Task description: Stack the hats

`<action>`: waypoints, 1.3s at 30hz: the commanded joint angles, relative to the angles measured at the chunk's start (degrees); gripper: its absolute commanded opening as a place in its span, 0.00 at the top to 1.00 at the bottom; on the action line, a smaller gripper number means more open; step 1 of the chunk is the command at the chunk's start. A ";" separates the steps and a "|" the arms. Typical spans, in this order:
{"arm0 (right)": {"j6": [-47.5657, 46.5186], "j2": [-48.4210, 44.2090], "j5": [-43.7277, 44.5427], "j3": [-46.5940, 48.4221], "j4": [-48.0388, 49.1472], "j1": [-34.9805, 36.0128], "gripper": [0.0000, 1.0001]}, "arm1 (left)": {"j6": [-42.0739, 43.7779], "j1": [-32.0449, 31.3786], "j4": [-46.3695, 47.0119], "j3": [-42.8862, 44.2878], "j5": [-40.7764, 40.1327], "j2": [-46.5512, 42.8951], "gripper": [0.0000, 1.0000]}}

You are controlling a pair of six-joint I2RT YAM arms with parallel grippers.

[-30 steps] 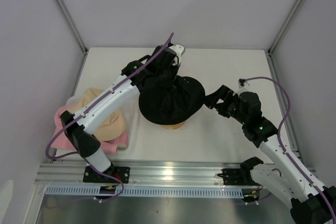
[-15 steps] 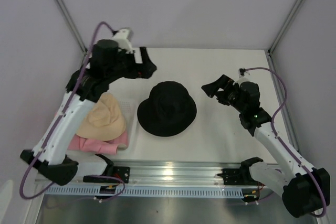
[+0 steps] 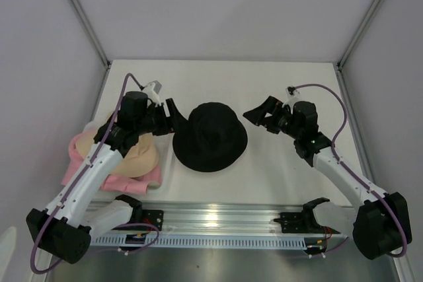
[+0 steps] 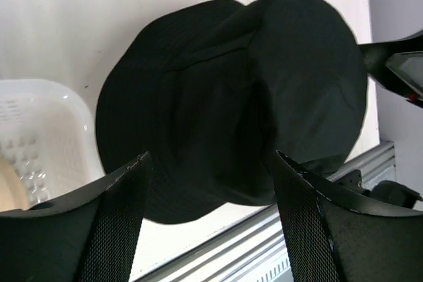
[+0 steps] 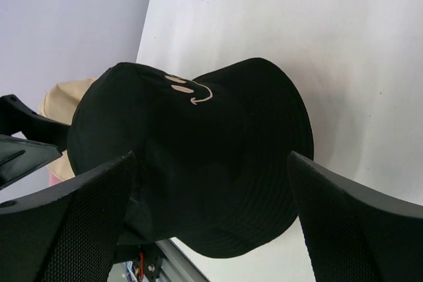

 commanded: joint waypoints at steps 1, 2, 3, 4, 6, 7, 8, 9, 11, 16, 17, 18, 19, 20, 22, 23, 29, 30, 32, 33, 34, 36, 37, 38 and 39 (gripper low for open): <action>0.74 1.17 0.54 1.03 4.96 1.04 0.00 | -0.51 -0.10 10.58 0.03 4.70 -0.16 0.25; 1.09 1.53 1.06 1.38 5.31 1.21 0.01 | -0.07 -0.18 11.29 -0.06 4.79 0.73 0.26; 1.44 2.05 1.42 1.74 6.36 1.30 0.00 | -0.07 -0.27 11.91 0.20 5.14 3.00 0.26; 1.88 3.19 1.60 2.00 6.98 1.74 0.01 | 0.11 -0.27 13.48 0.38 5.75 4.24 0.27; 3.19 4.60 1.25 2.96 9.17 2.27 0.00 | 0.28 -0.89 14.89 0.73 6.98 6.61 0.28; 3.55 6.17 1.42 3.40 9.53 2.62 0.01 | 1.07 -1.32 15.60 1.25 7.25 8.89 0.29; 3.64 7.06 1.86 3.93 9.79 3.49 0.01 | 1.77 -2.81 15.78 1.52 6.99 10.04 0.29; 3.21 7.85 1.95 4.37 10.06 3.93 0.00 | 2.39 -3.69 15.61 2.13 6.46 11.01 0.29; 3.29 10.22 2.30 5.95 9.97 5.07 0.00 | 4.06 -6.15 15.08 3.28 6.19 14.00 0.30; 3.47 12.43 2.21 7.19 9.36 5.79 0.01 | 2.58 -9.32 17.09 3.81 8.03 17.26 0.40; 3.55 12.17 2.73 7.19 9.10 5.87 0.01 | 1.79 -9.85 17.88 3.55 9.17 17.44 0.41; 3.47 11.30 3.17 7.19 8.31 5.87 0.01 | 0.99 -10.11 18.93 2.59 9.70 17.78 0.40; 3.20 10.77 3.70 7.19 7.87 5.79 0.01 | -0.32 -10.38 20.68 2.40 9.97 17.96 0.39; 2.51 10.15 4.84 7.28 6.82 5.87 0.01 | -0.77 -11.08 21.40 2.23 9.97 18.14 0.39; 1.45 8.13 6.51 7.28 5.06 5.79 0.00 | -1.12 -11.52 22.37 2.93 9.89 19.54 0.39; 0.75 7.43 7.30 7.28 3.92 5.79 0.00 | -1.04 -12.05 22.29 3.28 10.06 20.16 0.39; -0.32 1.63 16.52 5.08 -6.10 5.87 0.00 | -0.07 -13.54 19.91 8.29 8.31 23.76 0.40; -0.05 0.84 18.28 4.56 -10.03 5.87 0.00 | -0.07 -13.72 19.48 8.03 7.78 23.77 0.40; 0.56 -1.62 23.10 3.24 -12.78 5.00 0.00 | -0.51 -14.51 18.51 7.07 6.03 22.46 0.41; 0.39 -2.33 23.30 2.71 -12.96 4.47 0.01 | -0.59 -14.77 18.59 4.71 5.24 21.66 0.41; 0.30 -3.21 23.39 1.75 -13.05 3.94 0.01 | -1.12 -14.86 18.85 3.64 4.27 20.70 0.41; -0.57 -4.88 22.78 1.48 -13.49 2.46 0.01 | -1.47 -14.95 19.29 -0.03 2.07 17.27 0.38; -1.71 -5.15 22.43 1.82 -14.10 2.01 0.00 | -1.39 -15.04 19.12 -0.67 1.28 15.96 0.37; -2.50 -5.58 21.56 3.22 -15.76 1.57 0.00 | -1.13 -15.04 18.86 -1.11 -0.12 14.64 0.30; -3.47 -5.76 20.77 4.19 -16.39 -0.09 0.00 | -0.69 -14.95 18.07 -1.11 -0.74 12.36 0.25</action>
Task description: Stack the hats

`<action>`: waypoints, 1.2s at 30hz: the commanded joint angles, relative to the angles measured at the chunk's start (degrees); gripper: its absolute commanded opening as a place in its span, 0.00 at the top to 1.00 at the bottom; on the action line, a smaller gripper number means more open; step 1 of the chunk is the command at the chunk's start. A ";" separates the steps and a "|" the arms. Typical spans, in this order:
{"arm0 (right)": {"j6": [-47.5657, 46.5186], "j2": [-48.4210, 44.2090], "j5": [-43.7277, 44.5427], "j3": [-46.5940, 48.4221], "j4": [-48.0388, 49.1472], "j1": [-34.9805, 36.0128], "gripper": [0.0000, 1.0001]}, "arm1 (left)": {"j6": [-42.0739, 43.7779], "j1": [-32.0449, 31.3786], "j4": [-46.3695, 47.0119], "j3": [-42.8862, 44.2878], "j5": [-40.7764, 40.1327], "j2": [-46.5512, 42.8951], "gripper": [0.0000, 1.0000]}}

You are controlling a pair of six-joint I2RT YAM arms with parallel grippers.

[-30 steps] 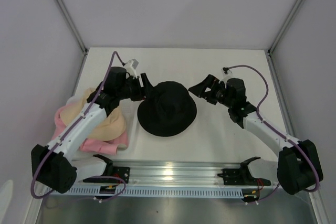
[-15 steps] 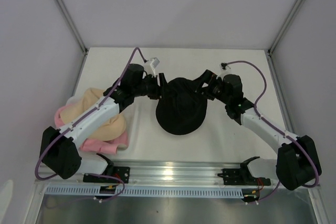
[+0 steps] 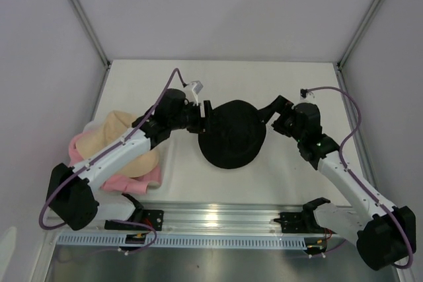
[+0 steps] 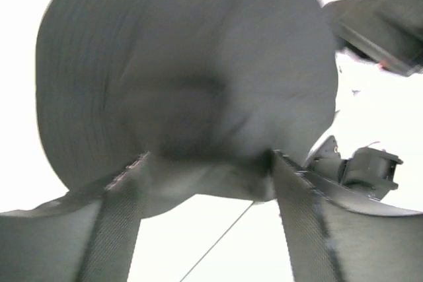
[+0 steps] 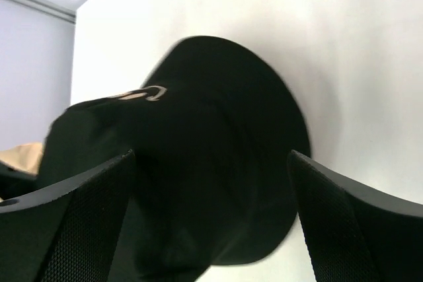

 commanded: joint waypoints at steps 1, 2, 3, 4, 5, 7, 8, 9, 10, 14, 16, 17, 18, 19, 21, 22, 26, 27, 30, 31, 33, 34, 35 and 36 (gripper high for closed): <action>-4.57 -1.33 -1.50 2.97 -4.68 -3.16 0.00 | 1.52 -0.33 -5.31 -1.49 -5.99 -4.92 0.20; -6.23 -1.59 -5.01 4.90 -5.38 -4.39 0.00 | 1.79 -0.33 -6.90 -0.96 -8.09 -6.15 0.15; -6.59 -1.77 -6.26 5.79 -5.91 -7.10 0.01 | 1.88 -0.15 -8.66 0.79 -9.32 -6.77 0.14; -6.69 -1.94 -8.02 6.49 -6.43 -8.52 0.01 | 1.62 0.11 -11.89 1.41 -10.47 -7.04 0.12; -6.43 -2.20 -8.73 7.45 -7.31 -9.92 0.00 | 1.18 0.98 -13.32 1.85 -11.26 -7.39 0.12; -6.16 -2.82 -9.78 7.20 -7.49 -13.27 0.01 | -0.92 2.48 -16.14 2.12 -12.85 -8.18 0.12; -6.25 -2.91 -10.23 6.59 -6.54 -13.89 0.01 | -2.06 3.96 -16.49 1.77 -13.46 -8.45 0.12; -6.25 -2.74 -10.49 4.67 -5.66 -14.41 0.01 | -3.29 4.76 -16.23 -0.93 -14.95 -8.62 0.13; -5.99 -2.47 -11.45 3.52 -2.69 -14.77 0.01 | -5.48 6.51 -15.62 -1.74 -14.79 -8.45 0.14; -5.55 2.00 -16.11 -1.23 4.98 -14.86 0.01 | -8.58 8.11 -12.02 -2.80 -13.47 -4.68 0.17; -5.46 5.16 -18.83 -1.41 5.78 -14.77 0.00 | -8.58 8.11 -10.87 -0.70 -13.21 -2.22 0.19; -5.54 8.22 -19.37 -1.24 7.95 -14.42 0.01 | -8.58 8.11 -10.70 0.00 -13.20 0.49 0.20; -5.98 9.38 -19.46 -1.15 8.24 -14.07 0.02 | -8.32 8.11 -10.52 1.40 -13.12 2.00 0.21; -6.33 11.74 -18.24 -1.15 8.67 -13.46 0.03 | -8.23 8.11 -10.43 2.90 -12.94 3.40 0.23; -7.30 13.78 -16.30 -1.15 9.03 -11.44 0.03 | -8.05 8.11 -10.08 4.58 -12.24 7.18 0.24; -7.82 14.66 -15.25 -1.06 9.64 -10.74 0.02 | -8.05 8.02 -9.91 4.93 -12.06 8.24 0.25; -7.83 19.14 -12.79 -0.80 9.65 -7.31 0.04 | -7.44 6.97 -9.38 6.77 -13.72 12.81 0.27; -8.00 19.41 -11.65 -0.62 9.04 -6.87 0.04 | -6.48 6.79 -11.12 7.30 -14.43 13.52 0.26; -10.02 18.19 -9.54 1.22 3.69 -7.91 0.02 | -3.14 6.88 -16.31 11.52 -16.36 12.92 0.20; -11.94 17.31 -9.27 2.09 0.45 -8.61 0.02 | -2.35 6.88 -17.28 12.92 -16.80 11.60 0.18; -13.10 14.08 -8.39 5.26 -2.99 -12.20 0.00 | -0.24 6.88 -21.05 15.12 -20.74 6.79 0.10; -13.45 12.92 -8.56 6.22 -5.97 -13.79 0.00 | 0.38 6.88 -22.54 15.65 -22.42 4.93 0.04; -13.71 11.52 -9.08 7.10 -6.96 -15.37 0.00 | 1.00 6.88 -25.26 17.14 -24.26 3.17 0.00; -13.80 8.89 -10.74 8.50 -7.92 -16.95 0.00 | 2.57 7.05 -26.50 17.59 -28.11 -0.07 0.01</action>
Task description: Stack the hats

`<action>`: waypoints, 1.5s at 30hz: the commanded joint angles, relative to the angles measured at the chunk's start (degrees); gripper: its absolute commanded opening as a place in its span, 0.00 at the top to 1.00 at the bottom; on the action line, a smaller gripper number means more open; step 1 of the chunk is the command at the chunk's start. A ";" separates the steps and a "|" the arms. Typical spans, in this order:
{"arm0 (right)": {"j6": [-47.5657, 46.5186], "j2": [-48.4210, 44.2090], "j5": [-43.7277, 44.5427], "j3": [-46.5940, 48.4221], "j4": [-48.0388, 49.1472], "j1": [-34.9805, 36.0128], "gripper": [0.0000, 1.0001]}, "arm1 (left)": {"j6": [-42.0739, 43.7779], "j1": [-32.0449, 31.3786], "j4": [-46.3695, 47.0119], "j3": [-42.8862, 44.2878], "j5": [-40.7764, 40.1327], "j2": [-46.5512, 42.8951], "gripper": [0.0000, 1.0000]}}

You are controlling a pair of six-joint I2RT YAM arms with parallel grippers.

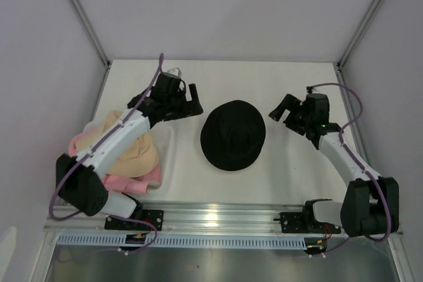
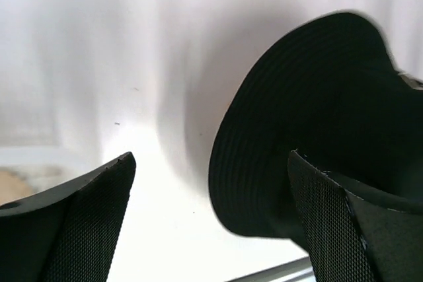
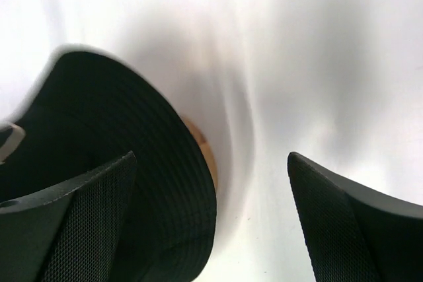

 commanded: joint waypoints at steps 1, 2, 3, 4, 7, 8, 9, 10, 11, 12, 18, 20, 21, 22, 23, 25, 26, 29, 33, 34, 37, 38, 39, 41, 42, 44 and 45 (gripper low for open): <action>-3.42 -8.02 -0.24 6.29 -6.20 -6.55 0.00 | 5.57 0.04 -7.23 5.91 -10.98 -10.82 0.01; -4.30 -9.34 -0.86 6.99 -7.08 -7.27 0.01 | 7.41 0.21 -10.73 7.05 -13.44 -12.14 0.01; -5.09 -11.61 -1.21 8.30 -8.57 -7.54 0.01 | 8.21 1.08 -12.68 8.55 -18.94 -13.11 0.00; -5.62 -12.59 -1.04 8.92 -9.28 -7.63 0.00 | 9.00 1.88 -14.78 9.17 -21.69 -14.43 0.00; -5.19 -16.10 -0.86 9.81 -10.78 -7.63 0.01 | 8.49 7.23 -26.27 12.16 -32.34 -14.97 0.00; -5.01 -16.90 -1.13 9.72 -10.87 -7.55 0.01 | 7.87 8.55 -27.45 11.99 -34.01 -15.32 0.00; -4.92 -17.61 -1.13 9.72 -10.96 -7.63 0.01 | 7.78 11.17 -27.98 10.25 -35.25 -15.67 0.01; -4.92 -18.66 -1.04 9.63 -11.05 -7.63 0.01 | 7.61 12.51 -28.34 8.75 -36.48 -16.02 0.01; -5.01 -19.10 -0.87 9.63 -11.05 -7.63 0.00 | 6.47 13.74 -29.04 7.95 -36.58 -16.37 0.00; -5.62 -19.37 -0.78 9.63 -11.14 -7.63 0.00 | 6.20 15.49 -29.13 6.99 -36.66 -16.72 0.00; -5.62 -18.58 -3.14 10.16 -10.17 -7.63 0.01 | 5.58 18.75 -28.51 2.76 -42.20 -16.82 0.05; -4.92 -17.53 -4.28 10.16 -9.73 -7.63 0.00 | 5.50 19.02 -28.25 1.28 -42.99 -16.46 0.09; -4.66 -17.27 -4.81 10.16 -9.30 -7.63 0.00 | 5.58 19.20 -27.90 0.74 -43.08 -16.29 0.10; -4.31 -16.91 -5.17 10.16 -9.20 -7.63 0.00 | 5.76 19.29 -27.29 0.13 -43.25 -16.20 0.11; -3.96 -16.74 -5.61 10.16 -9.03 -7.63 0.01 | 5.58 19.37 -27.11 -1.44 -43.69 -16.02 0.13; -3.60 -16.56 -5.96 10.34 -8.77 -7.72 0.01 | 5.76 19.99 -25.89 -2.68 -44.84 -15.50 0.24; -3.51 -16.56 -6.22 10.42 -8.50 -7.63 0.00 | 5.76 20.16 -25.62 -2.95 -45.01 -15.41 0.30; -3.60 -16.91 -6.23 10.77 -8.32 -7.72 0.01 | 6.63 20.34 -23.60 -3.04 -43.88 -16.11 0.62; -3.34 -17.70 -6.31 11.92 -9.64 -7.63 0.00 | 9.71 20.34 -21.92 -1.38 -39.31 -19.27 0.99; -2.99 -17.96 -6.49 12.09 -9.64 -7.72 0.01 | 10.32 20.34 -22.36 0.63 -38.17 -19.88 0.99; -2.37 -18.84 -8.50 12.71 -8.68 -7.72 0.00 | 13.40 20.34 -24.64 7.22 -31.06 -22.78 0.99; -2.11 -19.28 -9.82 13.06 -8.33 -7.63 0.01 | 14.62 20.34 -25.78 13.33 -26.78 -23.49 0.99; -1.93 -19.37 -10.44 13.23 -7.54 -7.63 0.00 | 15.16 20.34 -26.23 15.57 -24.38 -24.89 0.99; -1.41 -19.55 -11.49 13.76 -6.83 -7.63 0.00 | 16.39 20.34 -27.10 23.03 -18.50 -25.78 0.99; -1.23 -19.72 -12.72 14.46 -6.05 -7.63 0.00 | 16.57 20.34 -27.46 24.45 -11.68 -25.95 0.99; -0.27 -19.72 -14.22 15.08 -4.82 -7.63 0.00 | 16.48 20.34 -27.46 28.24 -3.40 -25.69 0.99; 0.26 -19.81 -14.48 15.60 -3.68 -7.55 0.00 | 16.31 20.17 -26.85 29.55 7.09 -25.60 0.99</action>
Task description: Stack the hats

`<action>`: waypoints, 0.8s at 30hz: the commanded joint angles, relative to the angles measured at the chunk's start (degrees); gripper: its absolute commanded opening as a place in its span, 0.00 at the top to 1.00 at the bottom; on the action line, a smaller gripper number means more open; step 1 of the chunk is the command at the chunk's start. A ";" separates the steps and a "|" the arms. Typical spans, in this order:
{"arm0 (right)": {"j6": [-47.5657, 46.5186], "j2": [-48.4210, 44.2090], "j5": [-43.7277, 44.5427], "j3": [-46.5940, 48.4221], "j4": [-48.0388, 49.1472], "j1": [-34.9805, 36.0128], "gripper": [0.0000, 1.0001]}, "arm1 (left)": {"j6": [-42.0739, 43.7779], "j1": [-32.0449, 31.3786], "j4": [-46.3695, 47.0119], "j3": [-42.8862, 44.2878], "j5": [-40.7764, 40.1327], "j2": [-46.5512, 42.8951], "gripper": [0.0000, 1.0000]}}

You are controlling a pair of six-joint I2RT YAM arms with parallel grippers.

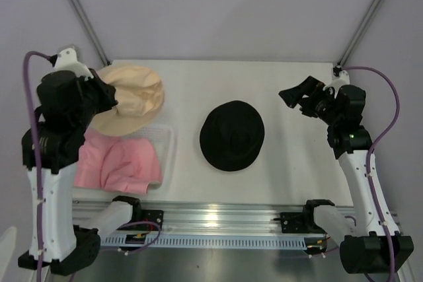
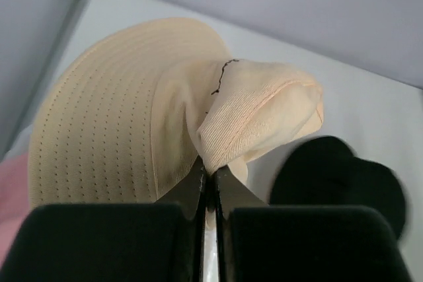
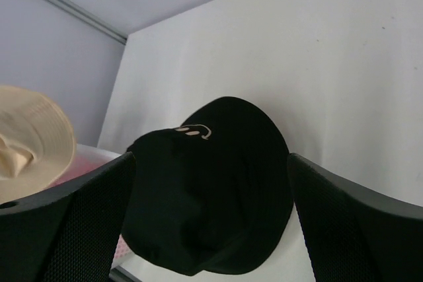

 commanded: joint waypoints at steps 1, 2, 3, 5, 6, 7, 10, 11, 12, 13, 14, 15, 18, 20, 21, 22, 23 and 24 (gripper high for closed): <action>2.12 -1.01 -3.86 3.74 4.97 0.02 0.00 | 1.44 -0.12 2.08 4.47 27.63 -0.78 0.99; 2.21 -0.93 -4.56 4.18 5.32 0.10 0.01 | 0.05 -0.55 3.50 4.30 31.68 -0.51 0.99; 2.65 -0.84 -4.83 5.23 5.58 0.11 0.01 | -0.75 -2.30 4.99 4.04 37.20 -0.16 0.99; 3.70 -0.22 -6.66 6.29 6.63 0.02 0.01 | -2.24 -5.90 8.95 5.25 41.62 1.33 0.99; 4.49 -0.22 -7.55 6.29 7.51 0.02 0.00 | -2.77 -6.96 10.09 5.96 42.61 2.21 0.99; 5.19 -0.31 -8.43 6.20 8.56 0.10 0.01 | -3.39 -7.84 11.58 6.84 43.84 3.09 0.99; 7.21 -0.84 -10.37 5.85 10.94 0.02 0.00 | -6.72 -10.48 15.88 11.49 49.79 6.60 0.99; 7.40 -1.36 -11.59 5.59 11.47 0.02 0.01 | -8.73 -11.01 17.64 11.42 51.30 7.83 0.99; 7.49 -1.63 -12.12 5.59 12.17 0.02 0.00 | -9.80 -11.89 19.31 11.24 52.28 8.45 0.99; 6.88 -2.06 -12.22 5.59 11.57 -0.07 0.01 | -10.77 -12.16 21.85 10.37 54.20 8.98 0.99; 6.35 -2.85 -11.95 6.02 10.52 0.02 0.00 | -12.34 -12.60 23.01 10.02 55.52 9.77 0.99; 5.65 -3.38 -11.78 6.20 7.98 0.02 0.01 | -12.97 -13.82 23.80 9.58 56.15 11.25 0.99; 3.62 -6.19 -9.24 6.29 2.45 -0.07 0.00 | -13.24 -18.38 26.53 7.47 54.58 13.63 0.99; 3.44 -7.69 -6.86 6.12 0.15 -0.16 0.01 | -12.45 -20.33 27.15 5.80 52.30 14.95 0.99; 3.62 -8.82 -6.25 5.68 -1.26 -0.24 0.00 | -12.53 -21.29 27.50 4.66 52.03 16.09 0.99; 3.97 -9.18 -5.72 5.50 -2.05 -0.33 0.00 | -13.06 -21.56 28.72 3.78 52.02 16.71 0.99; 4.75 -9.19 -5.97 5.50 -2.93 -0.59 0.00 | -13.32 -21.65 29.17 1.77 52.28 17.15 0.99; 5.20 -8.84 -6.76 5.24 -4.07 -0.68 0.01 | -13.50 -22.00 29.78 1.23 52.46 17.59 0.99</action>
